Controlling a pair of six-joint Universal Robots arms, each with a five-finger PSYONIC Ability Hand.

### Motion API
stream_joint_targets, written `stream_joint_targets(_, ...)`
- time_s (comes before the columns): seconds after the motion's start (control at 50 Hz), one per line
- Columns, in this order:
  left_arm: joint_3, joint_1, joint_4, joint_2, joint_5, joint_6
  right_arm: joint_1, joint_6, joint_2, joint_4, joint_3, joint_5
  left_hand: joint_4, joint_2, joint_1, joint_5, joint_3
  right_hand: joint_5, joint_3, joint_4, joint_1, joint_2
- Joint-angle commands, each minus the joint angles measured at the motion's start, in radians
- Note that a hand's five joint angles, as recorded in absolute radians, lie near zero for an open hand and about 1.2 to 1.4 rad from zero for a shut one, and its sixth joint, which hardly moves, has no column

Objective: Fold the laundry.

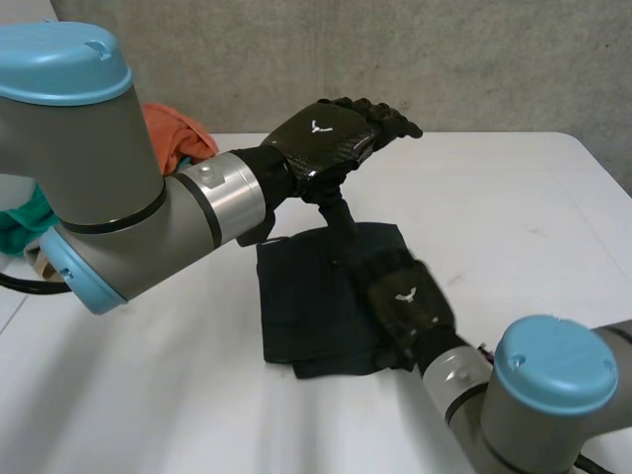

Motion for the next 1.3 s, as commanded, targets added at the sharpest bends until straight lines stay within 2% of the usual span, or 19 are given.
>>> stream_joint_targets(0.02,-0.002,0.005,0.009,0.007,0.000,-0.006,-0.059,0.286,-0.044,0.115,-0.031,0.069,-0.028,-0.030,-0.015,-0.049,-0.036,-0.048,-0.032,-0.033,-0.020,-0.008)
stream_joint_targets(0.18,-0.005,0.005,0.014,0.004,0.000,-0.012,-0.108,0.467,0.002,0.185,-0.077,0.031,-0.028,-0.030,-0.015,-0.049,-0.036,-0.048,-0.032,-0.033,-0.020,-0.008)
stream_joint_targets(0.32,-0.010,0.003,0.014,0.007,0.000,-0.012,-0.127,0.497,0.066,0.207,-0.123,0.003,-0.028,-0.030,-0.015,-0.049,-0.036,-0.048,-0.032,-0.033,-0.020,-0.008)
stream_joint_targets(0.38,-0.010,0.005,0.014,0.007,0.000,-0.012,-0.133,0.494,0.102,0.215,-0.152,0.005,-0.028,-0.030,-0.015,-0.049,-0.036,0.046,0.061,0.060,0.073,0.085)
stream_joint_targets(0.4,-0.010,0.005,0.014,0.007,0.000,-0.012,-0.133,0.492,0.109,0.218,-0.160,0.003,-0.028,-0.030,-0.015,-0.049,-0.036,0.113,0.128,0.128,0.141,0.152)
stream_joint_targets(0.46,-0.011,0.005,0.014,0.010,0.000,-0.012,-0.136,0.480,0.120,0.219,-0.180,-0.001,-0.028,-0.030,-0.015,-0.049,-0.036,1.170,1.185,1.185,1.198,1.209)
stream_joint_targets(0.7,-0.023,0.014,0.020,0.031,0.003,-0.013,-0.233,0.511,0.195,0.195,-0.416,-0.044,-0.028,-0.030,-0.015,-0.049,-0.036,1.174,1.189,1.189,1.202,1.213)
stream_joint_targets(0.78,-0.030,0.017,0.025,0.043,0.003,-0.016,-0.289,0.547,0.287,0.185,-0.595,0.019,-0.028,-0.030,-0.015,-0.049,-0.036,1.174,1.189,1.189,1.202,1.213)
stream_joint_targets(0.82,-0.034,0.020,0.031,0.050,0.003,-0.024,-0.334,0.564,0.374,0.211,-0.760,0.098,-0.028,-0.030,-0.015,-0.049,-0.036,1.174,1.189,1.189,1.202,1.213)
stream_joint_targets(0.92,-0.051,0.031,0.046,0.060,0.003,-0.036,-0.443,0.560,0.601,0.416,-1.186,0.259,-0.028,-0.030,-0.015,-0.049,-0.036,1.174,1.189,1.189,1.202,1.213)
stream_joint_targets(0.98,-0.054,0.038,0.051,0.063,0.003,-0.044,-0.501,0.561,0.731,0.533,-1.429,0.296,-0.028,-0.030,-0.015,-0.049,-0.036,1.174,1.189,1.189,1.202,1.213)
stream_joint_targets(1.06,-0.054,0.048,0.054,0.063,0.004,-0.055,-0.558,0.558,0.868,0.599,-1.677,0.316,-0.028,-0.030,-0.015,-0.049,-0.036,1.174,1.189,1.189,1.202,1.213)
stream_joint_targets(1.1,-0.054,0.051,0.054,0.063,0.004,-0.062,-0.579,0.555,0.904,0.597,-1.730,0.318,-0.028,-0.030,-0.015,-0.049,-0.036,1.174,1.189,1.189,1.202,1.213)
stream_joint_targets(1.22,-0.051,0.063,0.062,0.060,0.004,-0.084,-0.638,0.549,0.915,0.511,-1.694,0.300,-0.028,-0.030,-0.015,-0.049,-0.036,1.174,1.189,1.189,1.202,1.213)
stream_joint_targets(1.3,-0.048,0.065,0.065,0.054,0.003,-0.095,-0.652,0.549,0.928,0.512,-1.694,0.292,-0.028,-0.030,-0.015,-0.049,-0.036,1.174,1.189,1.189,1.202,1.213)
